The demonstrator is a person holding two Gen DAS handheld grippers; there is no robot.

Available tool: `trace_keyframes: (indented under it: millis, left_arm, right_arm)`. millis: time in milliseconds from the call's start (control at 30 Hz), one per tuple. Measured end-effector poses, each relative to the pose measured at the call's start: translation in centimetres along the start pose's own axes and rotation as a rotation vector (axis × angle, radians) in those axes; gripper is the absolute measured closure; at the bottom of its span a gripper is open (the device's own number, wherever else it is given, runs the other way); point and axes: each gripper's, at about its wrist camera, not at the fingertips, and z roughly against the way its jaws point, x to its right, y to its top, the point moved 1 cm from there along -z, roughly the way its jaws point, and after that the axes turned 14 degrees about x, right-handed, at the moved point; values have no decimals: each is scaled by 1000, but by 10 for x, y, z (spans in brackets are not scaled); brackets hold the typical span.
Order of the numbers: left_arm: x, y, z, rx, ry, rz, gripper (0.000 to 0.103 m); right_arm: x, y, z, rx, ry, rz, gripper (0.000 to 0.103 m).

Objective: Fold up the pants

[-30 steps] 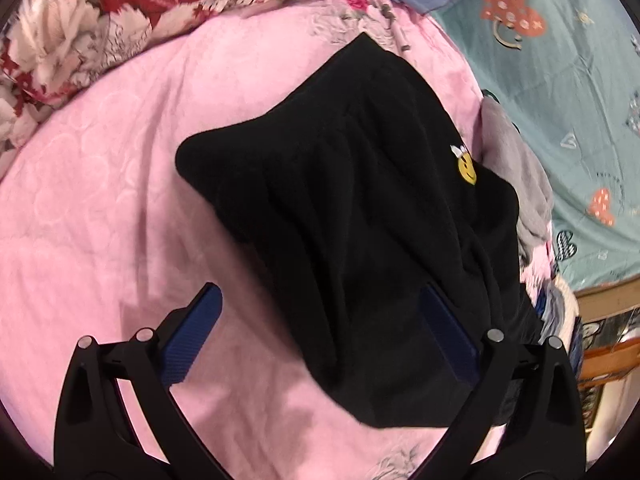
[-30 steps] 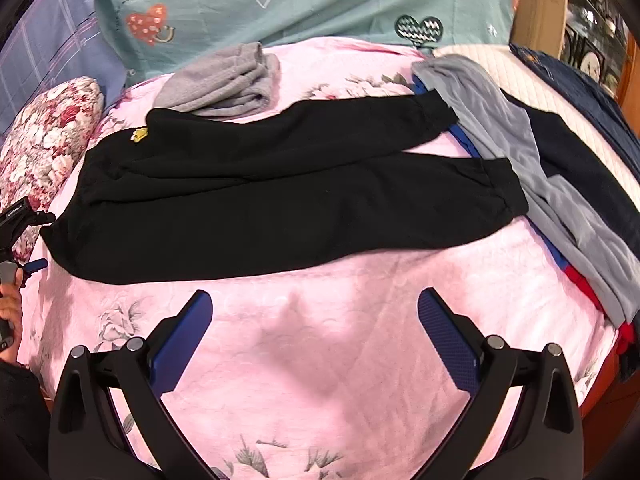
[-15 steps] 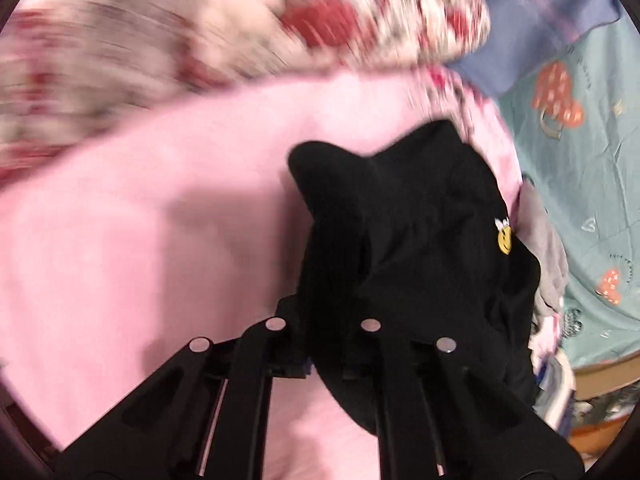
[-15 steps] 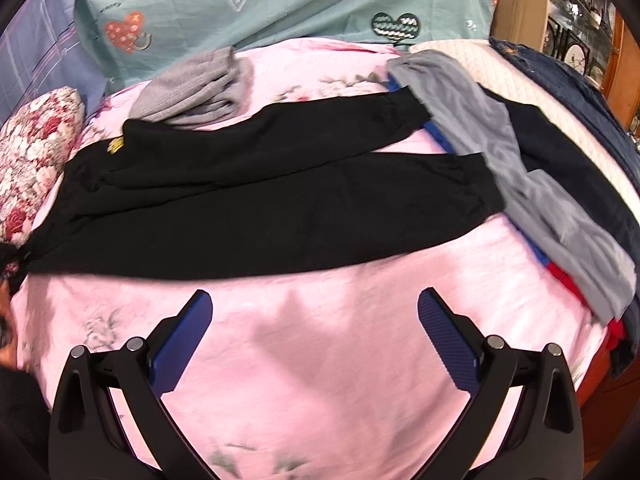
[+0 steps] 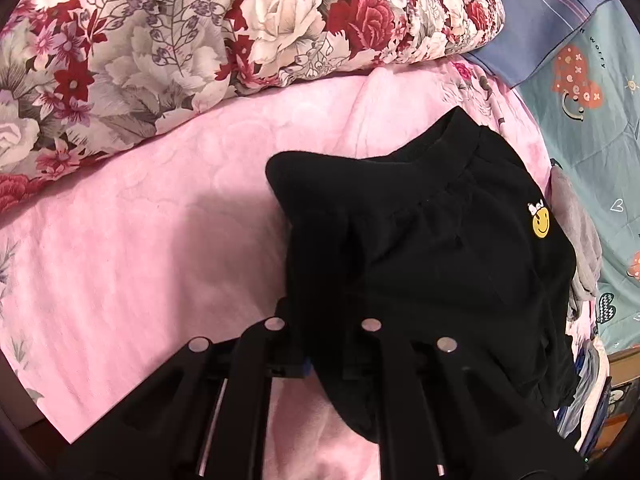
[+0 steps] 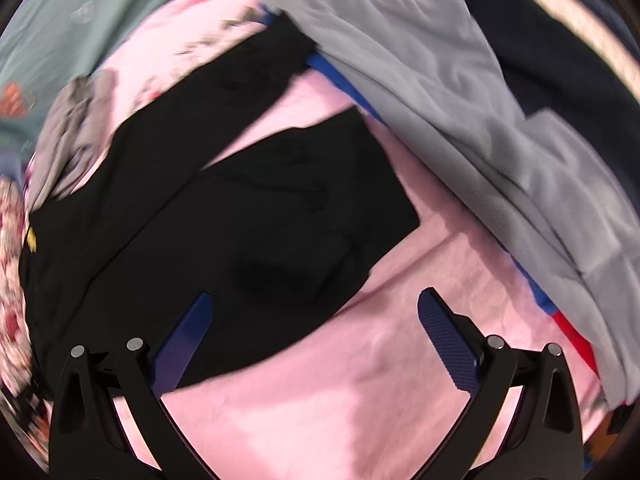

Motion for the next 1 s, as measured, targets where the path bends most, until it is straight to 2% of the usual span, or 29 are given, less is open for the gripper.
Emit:
trace_keyframes:
  millis: [33,100,133,167,200,233,267,300,333,433,600,733,800,833,867,933,1000]
  left_arm:
    - [-3,-1,2,-2,0,1,95]
    - [0,0,-1,-5,7,-3,95]
    - [1,0,-1,-3,11,-7,95]
    - [3,0,-1,1,18,-14,95]
    - [7,0,-4,2,24,-19,95]
    - [6,0,-3,5,26,-20,95]
    - [7,1,-2,10,25,-19,95]
    - [6,1,0,15,19,-15,95]
    - [4,2,5,22,8,-8,95]
    - [0,6,23,38,-32,-1,95]
    - [-15,6,56,82,-13,-16,95]
    - [-37,0,50,5,-21,-15,95]
    - [-34,-8,42,-21,9,-76,86]
    - [-31,-11,43,-15,33,-107,72]
    - [-29,-12,48,2,57,-131,50]
    - [-18,-7,74,95,64,-191,27]
    - [-7,1,102,184,79,-242,26]
  right_arm:
    - [5,2,-5,-8,-7,-37,13]
    - [7,4,-14,-23,17,-61,23]
    - [7,6,-18,-24,10,-57,25]
    - [5,7,-18,-4,2,-51,35]
    - [0,9,-17,19,0,-34,62]
    - [-3,11,-18,37,-45,-14,74]
    - [-2,11,-18,58,-48,-25,81]
    - [-1,12,-16,62,6,-50,92]
    - [1,13,-11,61,22,-77,92]
    - [2,12,21,130,41,-96,92]
    - [6,-6,75,175,42,-77,92]
    - [23,-32,97,170,37,-76,92]
    - [29,-47,89,141,12,-75,92]
    - [31,-54,79,120,-12,-66,89]
    - [32,-60,70,92,-43,-49,86]
    - [33,-69,52,35,-154,5,61]
    - [28,-65,60,85,-223,70,58]
